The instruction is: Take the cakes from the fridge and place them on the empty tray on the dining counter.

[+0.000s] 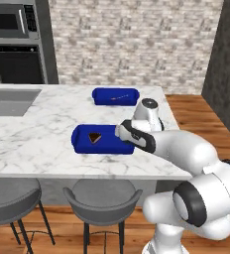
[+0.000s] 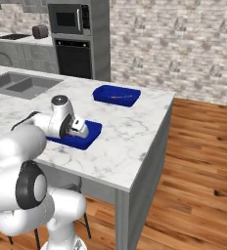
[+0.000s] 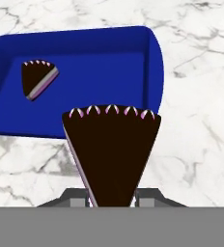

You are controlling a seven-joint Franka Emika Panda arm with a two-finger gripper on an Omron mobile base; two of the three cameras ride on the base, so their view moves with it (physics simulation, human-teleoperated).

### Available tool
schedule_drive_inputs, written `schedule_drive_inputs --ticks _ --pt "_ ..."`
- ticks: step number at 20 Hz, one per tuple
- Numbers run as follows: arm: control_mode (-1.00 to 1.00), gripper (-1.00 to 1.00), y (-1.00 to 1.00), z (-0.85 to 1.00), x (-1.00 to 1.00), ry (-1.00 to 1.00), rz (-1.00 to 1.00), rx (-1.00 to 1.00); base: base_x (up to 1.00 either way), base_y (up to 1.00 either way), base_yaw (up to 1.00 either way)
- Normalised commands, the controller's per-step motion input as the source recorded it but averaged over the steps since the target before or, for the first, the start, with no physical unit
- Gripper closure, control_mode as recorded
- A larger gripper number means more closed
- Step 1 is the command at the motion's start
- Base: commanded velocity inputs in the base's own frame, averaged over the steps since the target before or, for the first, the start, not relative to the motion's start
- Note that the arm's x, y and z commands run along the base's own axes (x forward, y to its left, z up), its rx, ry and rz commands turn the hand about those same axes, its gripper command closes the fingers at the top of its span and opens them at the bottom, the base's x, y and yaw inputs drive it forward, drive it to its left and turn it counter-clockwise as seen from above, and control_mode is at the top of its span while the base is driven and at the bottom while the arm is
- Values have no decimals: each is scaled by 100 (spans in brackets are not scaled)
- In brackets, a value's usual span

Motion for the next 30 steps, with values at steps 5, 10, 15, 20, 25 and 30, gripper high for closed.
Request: schedule_drive_inputs --ticks 5,10,15,20,25,30 --pt "-100 100 1 -24 41 0 0 0 0 0 0" --pt "-100 100 4 -22 41 0 0 0 0 0 0" --pt "-100 100 7 -22 41 0 0 0 0 0 0" --pt "-100 100 3 -22 35 2 0 0 0 0 0" --pt "-100 100 1 -29 34 6 0 0 0 0 0" --pt "-100 100 2 -31 29 6 0 0 0 0 0"
